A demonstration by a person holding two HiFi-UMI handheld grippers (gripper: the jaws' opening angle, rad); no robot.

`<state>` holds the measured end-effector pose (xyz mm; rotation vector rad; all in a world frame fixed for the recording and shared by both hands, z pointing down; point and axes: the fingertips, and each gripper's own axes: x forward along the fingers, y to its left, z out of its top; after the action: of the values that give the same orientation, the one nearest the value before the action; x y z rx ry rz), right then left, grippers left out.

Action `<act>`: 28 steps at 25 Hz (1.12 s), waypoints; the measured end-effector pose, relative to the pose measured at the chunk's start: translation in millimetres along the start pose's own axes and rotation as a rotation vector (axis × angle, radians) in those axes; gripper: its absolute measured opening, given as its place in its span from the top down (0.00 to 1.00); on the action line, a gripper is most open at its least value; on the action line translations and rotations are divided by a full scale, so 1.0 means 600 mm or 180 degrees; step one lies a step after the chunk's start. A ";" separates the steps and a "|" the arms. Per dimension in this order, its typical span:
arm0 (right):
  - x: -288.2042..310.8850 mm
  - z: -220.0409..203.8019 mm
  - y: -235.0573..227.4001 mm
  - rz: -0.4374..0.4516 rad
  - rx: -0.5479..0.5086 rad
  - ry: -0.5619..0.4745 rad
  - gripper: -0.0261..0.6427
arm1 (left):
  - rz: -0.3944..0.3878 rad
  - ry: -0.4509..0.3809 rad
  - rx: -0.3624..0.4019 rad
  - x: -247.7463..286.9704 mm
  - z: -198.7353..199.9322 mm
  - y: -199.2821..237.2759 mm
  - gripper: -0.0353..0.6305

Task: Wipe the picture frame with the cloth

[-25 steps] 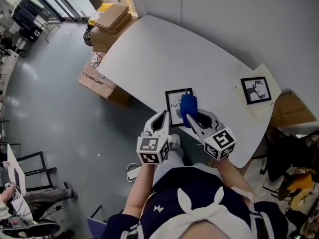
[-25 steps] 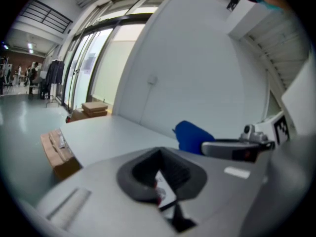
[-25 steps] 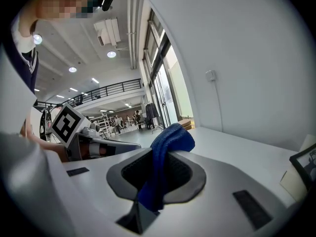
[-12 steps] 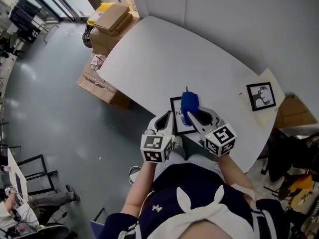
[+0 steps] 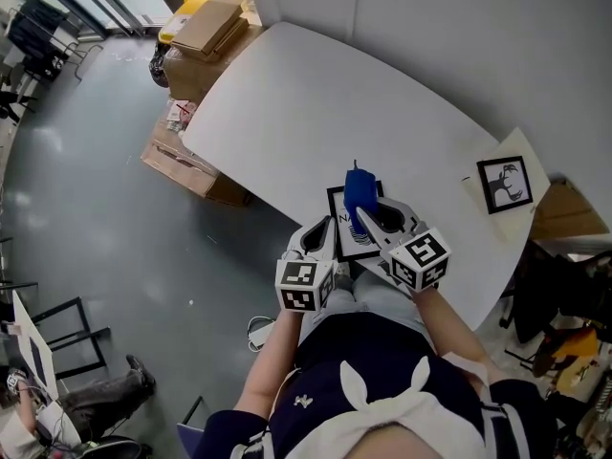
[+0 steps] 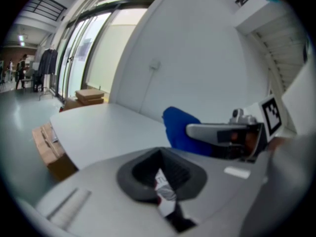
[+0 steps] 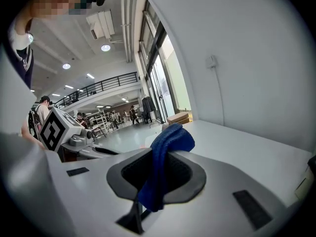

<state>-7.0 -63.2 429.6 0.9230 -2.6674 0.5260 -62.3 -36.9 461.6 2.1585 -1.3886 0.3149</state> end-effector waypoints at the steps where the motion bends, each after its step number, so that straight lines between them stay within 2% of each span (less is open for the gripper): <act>1: 0.006 -0.003 -0.002 0.0004 0.0009 0.0016 0.87 | -0.0002 0.0020 -0.0008 0.004 -0.004 0.002 0.94; 28: 0.110 -0.122 -0.047 0.0180 0.0224 0.0466 0.87 | 0.0013 0.0482 -0.0130 0.080 -0.111 0.036 0.94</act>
<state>-29.5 -88.5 526.3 0.7969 -2.5640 0.6772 -54.3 -43.1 545.8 2.0539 -1.3036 0.4381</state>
